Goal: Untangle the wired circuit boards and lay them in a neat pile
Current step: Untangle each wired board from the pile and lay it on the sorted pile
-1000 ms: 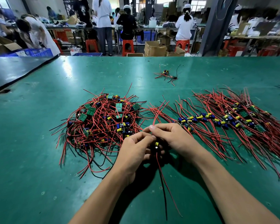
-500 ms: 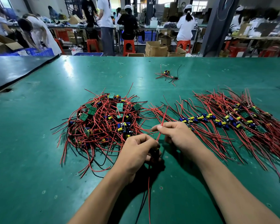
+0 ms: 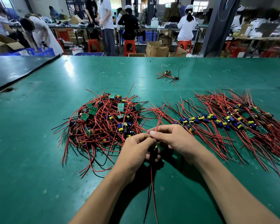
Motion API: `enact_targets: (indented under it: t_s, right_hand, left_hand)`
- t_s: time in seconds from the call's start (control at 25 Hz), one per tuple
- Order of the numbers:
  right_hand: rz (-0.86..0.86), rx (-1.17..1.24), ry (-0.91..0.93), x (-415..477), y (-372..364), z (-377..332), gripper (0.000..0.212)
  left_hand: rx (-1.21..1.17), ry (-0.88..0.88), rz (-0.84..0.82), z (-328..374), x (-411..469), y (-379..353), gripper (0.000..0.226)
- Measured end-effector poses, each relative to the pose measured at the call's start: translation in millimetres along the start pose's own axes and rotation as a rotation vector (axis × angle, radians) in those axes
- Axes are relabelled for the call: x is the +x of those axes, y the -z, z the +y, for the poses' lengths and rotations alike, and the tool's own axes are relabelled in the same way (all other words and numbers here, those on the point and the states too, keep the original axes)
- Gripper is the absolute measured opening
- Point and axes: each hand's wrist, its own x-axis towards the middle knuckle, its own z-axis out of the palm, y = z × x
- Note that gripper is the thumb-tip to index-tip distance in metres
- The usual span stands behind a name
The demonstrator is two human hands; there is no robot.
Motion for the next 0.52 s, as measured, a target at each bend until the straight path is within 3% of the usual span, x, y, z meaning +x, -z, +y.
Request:
enact_targets:
  t_s: [0.08, 0.2, 0.52]
  right_hand:
    - [0.002, -0.067, 0.006, 1, -2, 0, 0.016]
    - [0.159, -0.216, 0.023, 6, 5, 2, 0.020]
    - [0.543, -0.253, 0.223, 21, 24, 17, 0.022]
  left_hand:
    - [0.033, -0.005, 0.002, -1, 0, 0, 0.014]
    - [0.103, -0.011, -0.019, 1, -3, -2, 0.011]
    - [0.184, -0.029, -0.097, 5, -5, -4, 0.017]
